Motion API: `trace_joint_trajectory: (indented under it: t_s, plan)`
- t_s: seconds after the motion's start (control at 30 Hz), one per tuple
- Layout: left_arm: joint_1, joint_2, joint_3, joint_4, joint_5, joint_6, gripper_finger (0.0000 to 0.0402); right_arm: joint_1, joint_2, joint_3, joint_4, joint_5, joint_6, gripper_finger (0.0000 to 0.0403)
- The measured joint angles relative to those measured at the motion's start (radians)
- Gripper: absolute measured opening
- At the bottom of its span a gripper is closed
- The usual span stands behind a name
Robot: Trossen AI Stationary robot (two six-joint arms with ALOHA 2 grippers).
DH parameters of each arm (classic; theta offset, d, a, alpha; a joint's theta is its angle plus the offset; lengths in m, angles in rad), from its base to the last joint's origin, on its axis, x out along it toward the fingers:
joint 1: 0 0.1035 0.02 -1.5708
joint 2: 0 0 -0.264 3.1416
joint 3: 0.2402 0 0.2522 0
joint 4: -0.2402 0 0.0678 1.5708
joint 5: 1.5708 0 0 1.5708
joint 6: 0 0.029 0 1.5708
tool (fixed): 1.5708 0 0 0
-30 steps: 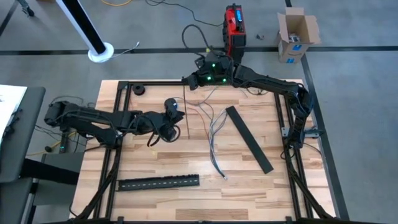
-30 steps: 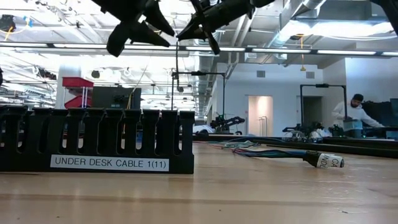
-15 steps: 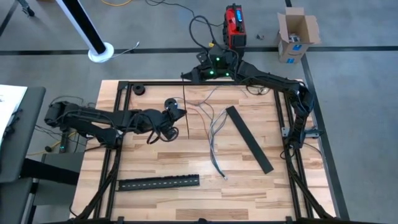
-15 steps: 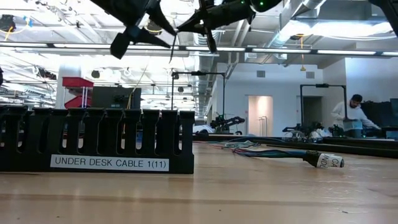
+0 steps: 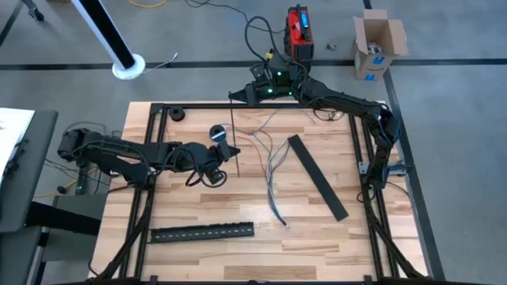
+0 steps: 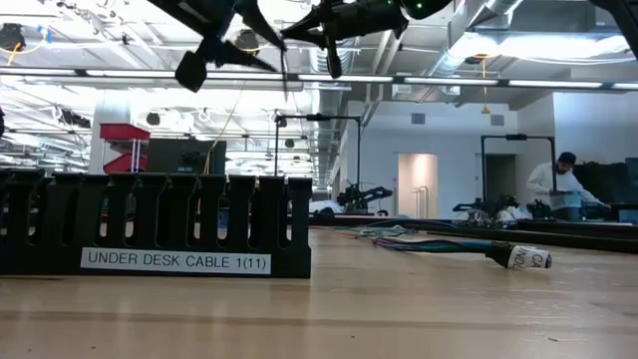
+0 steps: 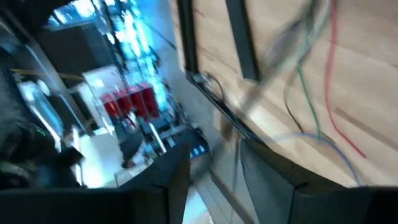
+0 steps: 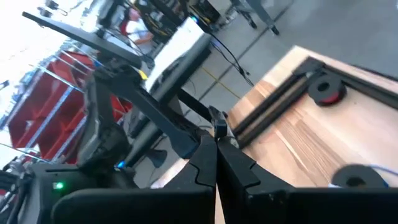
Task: Ziptie cables
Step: Wrap the cable wires with the black zip tie
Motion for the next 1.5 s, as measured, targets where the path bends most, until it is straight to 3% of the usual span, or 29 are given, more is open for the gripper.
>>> trace_joint_trajectory:
  t_s: [0.33, 0.5, 0.73, 0.93, 1.17, 1.37, 1.5]
  plan:
    - [-0.002, 0.072, 0.0, 0.009, 0.003, 0.005, 0.0134, 0.008, 0.0, 0.0, 0.065, -0.002, 0.042, 0.0]
    - [-0.002, 0.077, 0.0, 0.034, -0.041, -0.009, 0.0127, 0.007, 0.0, 0.0, 0.065, 0.0, 0.042, 0.0]
    - [-0.009, 0.041, 0.0, -0.016, -0.075, -0.059, 0.0068, -0.009, 0.0, 0.0, 0.086, 0.001, 0.042, 0.0]
    - [-0.028, 0.038, 0.0, -0.076, -0.041, -0.136, 0.0005, -0.019, 0.0, 0.0, 0.101, 0.001, 0.042, 0.0]
    - [-0.033, 0.038, 0.031, -0.073, 0.036, -0.269, 0.0, -0.022, 0.0, 0.0, 0.102, 0.007, 0.042, 0.0]
    - [-0.023, 0.037, 0.05, -0.075, 0.013, -0.358, 0.0006, -0.027, 0.0, 0.0, 0.105, 0.019, 0.026, 0.0]
    - [-0.027, 0.028, 0.05, -0.084, -0.062, -0.386, 0.0002, -0.026, 0.0, 0.0, 0.047, 0.027, 0.022, 0.0]
